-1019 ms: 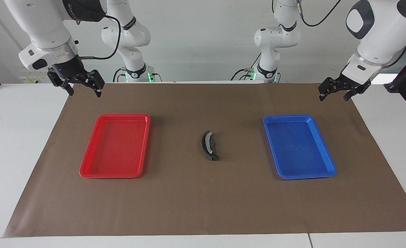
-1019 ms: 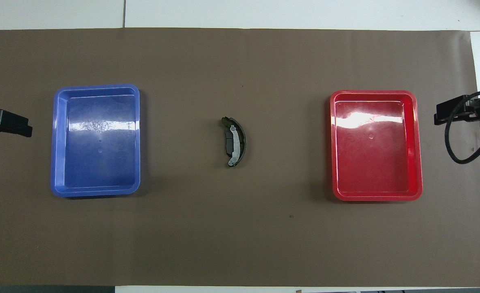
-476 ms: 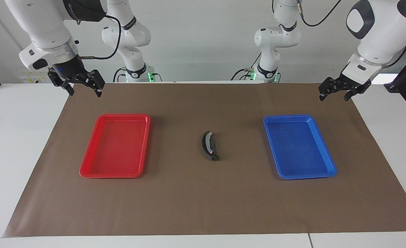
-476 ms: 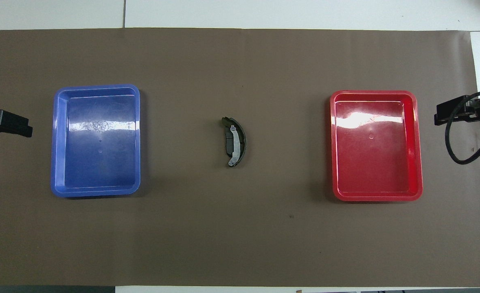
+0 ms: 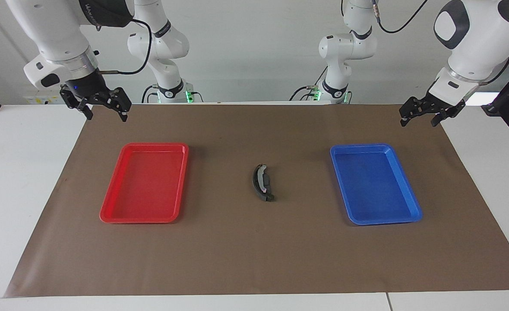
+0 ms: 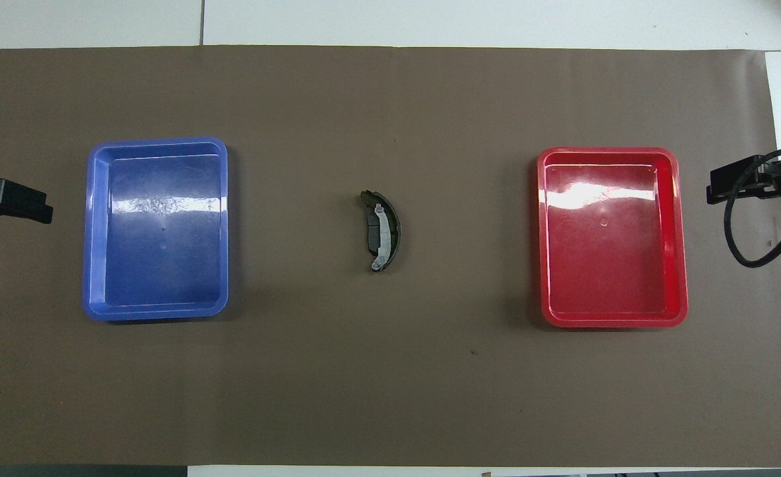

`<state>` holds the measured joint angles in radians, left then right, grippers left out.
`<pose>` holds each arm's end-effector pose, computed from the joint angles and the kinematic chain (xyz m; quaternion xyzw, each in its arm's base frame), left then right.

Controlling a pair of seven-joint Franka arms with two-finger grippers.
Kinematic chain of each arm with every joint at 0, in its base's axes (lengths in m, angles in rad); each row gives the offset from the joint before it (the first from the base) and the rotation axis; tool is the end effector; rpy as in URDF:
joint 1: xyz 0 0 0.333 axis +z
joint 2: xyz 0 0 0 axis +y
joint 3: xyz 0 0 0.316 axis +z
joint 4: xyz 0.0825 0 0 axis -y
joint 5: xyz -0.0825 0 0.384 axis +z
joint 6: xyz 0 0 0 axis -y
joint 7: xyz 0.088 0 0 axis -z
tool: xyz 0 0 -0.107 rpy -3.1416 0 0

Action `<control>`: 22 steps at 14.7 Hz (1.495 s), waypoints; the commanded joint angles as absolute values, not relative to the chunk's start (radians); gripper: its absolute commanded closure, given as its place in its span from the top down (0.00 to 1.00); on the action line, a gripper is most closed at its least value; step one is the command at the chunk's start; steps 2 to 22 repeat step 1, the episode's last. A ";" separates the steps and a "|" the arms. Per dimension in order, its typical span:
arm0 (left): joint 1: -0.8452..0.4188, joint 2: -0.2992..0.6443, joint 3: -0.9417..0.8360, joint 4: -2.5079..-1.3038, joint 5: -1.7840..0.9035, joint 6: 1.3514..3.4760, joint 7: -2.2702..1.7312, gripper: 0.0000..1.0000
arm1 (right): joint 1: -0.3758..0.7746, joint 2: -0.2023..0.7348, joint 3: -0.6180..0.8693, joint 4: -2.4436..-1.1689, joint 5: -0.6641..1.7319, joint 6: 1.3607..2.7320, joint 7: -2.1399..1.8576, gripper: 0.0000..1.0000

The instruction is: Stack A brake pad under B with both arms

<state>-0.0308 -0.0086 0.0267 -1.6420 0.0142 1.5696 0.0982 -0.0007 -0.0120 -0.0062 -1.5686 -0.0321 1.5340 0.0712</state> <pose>0.5492 -0.0007 0.5956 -0.9981 0.0513 0.0322 0.0055 0.5470 -0.0073 0.6290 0.9990 -0.0394 -0.0108 0.0164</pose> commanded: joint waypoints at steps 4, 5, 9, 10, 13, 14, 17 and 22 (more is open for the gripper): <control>-0.023 -0.034 0.023 -1.669 0.009 1.574 0.090 0.99 | -0.014 -0.018 0.002 -1.574 -0.032 1.537 0.049 1.00; -0.023 -0.034 0.023 -1.669 0.009 1.574 0.090 0.99 | -0.014 -0.018 0.002 -1.574 -0.032 1.537 0.049 1.00; -0.023 -0.034 0.023 -1.669 0.009 1.574 0.090 0.99 | -0.014 -0.018 0.002 -1.574 -0.032 1.537 0.049 1.00; -0.023 -0.034 0.023 -1.669 0.009 1.574 0.090 0.99 | -0.014 -0.018 0.002 -1.574 -0.032 1.537 0.049 1.00; -0.023 -0.034 0.023 -1.669 0.009 1.574 0.090 0.99 | -0.014 -0.018 0.002 -1.574 -0.032 1.537 0.049 1.00; -0.023 -0.034 0.023 -1.669 0.009 1.574 0.090 0.99 | -0.014 -0.018 0.002 -1.574 -0.032 1.537 0.049 1.00; -0.023 -0.034 0.023 -1.669 0.009 1.574 0.090 0.99 | -0.014 -0.018 0.002 -1.574 -0.032 1.537 0.049 1.00; -0.023 -0.034 0.023 -1.669 0.009 1.574 0.090 0.99 | -0.014 -0.018 0.002 -1.574 -0.032 1.537 0.049 1.00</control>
